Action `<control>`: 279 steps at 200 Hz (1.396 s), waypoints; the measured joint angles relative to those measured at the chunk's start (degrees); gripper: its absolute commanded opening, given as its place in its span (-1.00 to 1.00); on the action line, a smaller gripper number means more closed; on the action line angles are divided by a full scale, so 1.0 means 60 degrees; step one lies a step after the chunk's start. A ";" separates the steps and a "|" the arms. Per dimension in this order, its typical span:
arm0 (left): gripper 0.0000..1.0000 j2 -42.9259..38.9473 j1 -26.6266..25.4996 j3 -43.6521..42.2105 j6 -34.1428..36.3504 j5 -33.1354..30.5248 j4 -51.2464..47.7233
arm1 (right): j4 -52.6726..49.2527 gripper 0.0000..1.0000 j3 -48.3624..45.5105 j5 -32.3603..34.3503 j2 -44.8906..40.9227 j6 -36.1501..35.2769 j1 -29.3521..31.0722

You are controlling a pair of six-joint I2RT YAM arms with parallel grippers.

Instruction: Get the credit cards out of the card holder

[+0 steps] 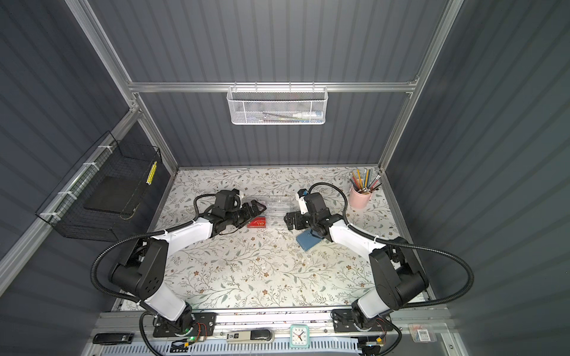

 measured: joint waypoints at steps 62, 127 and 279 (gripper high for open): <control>1.00 0.0430 0.0000 0.0521 -0.0036 -0.0098 0.0229 | 0.0007 0.98 -0.0244 0.0015 -0.0058 0.0157 0.0000; 1.00 0.0470 0.0000 0.0594 0.0018 -0.0481 0.0317 | 0.0058 0.98 -0.0361 -0.0025 -0.0222 0.0477 -0.0025; 1.00 -0.0973 -0.2153 0.0889 0.1960 -0.1614 -0.1188 | -0.0251 0.98 -0.4120 0.0685 -0.4736 0.3344 -0.1297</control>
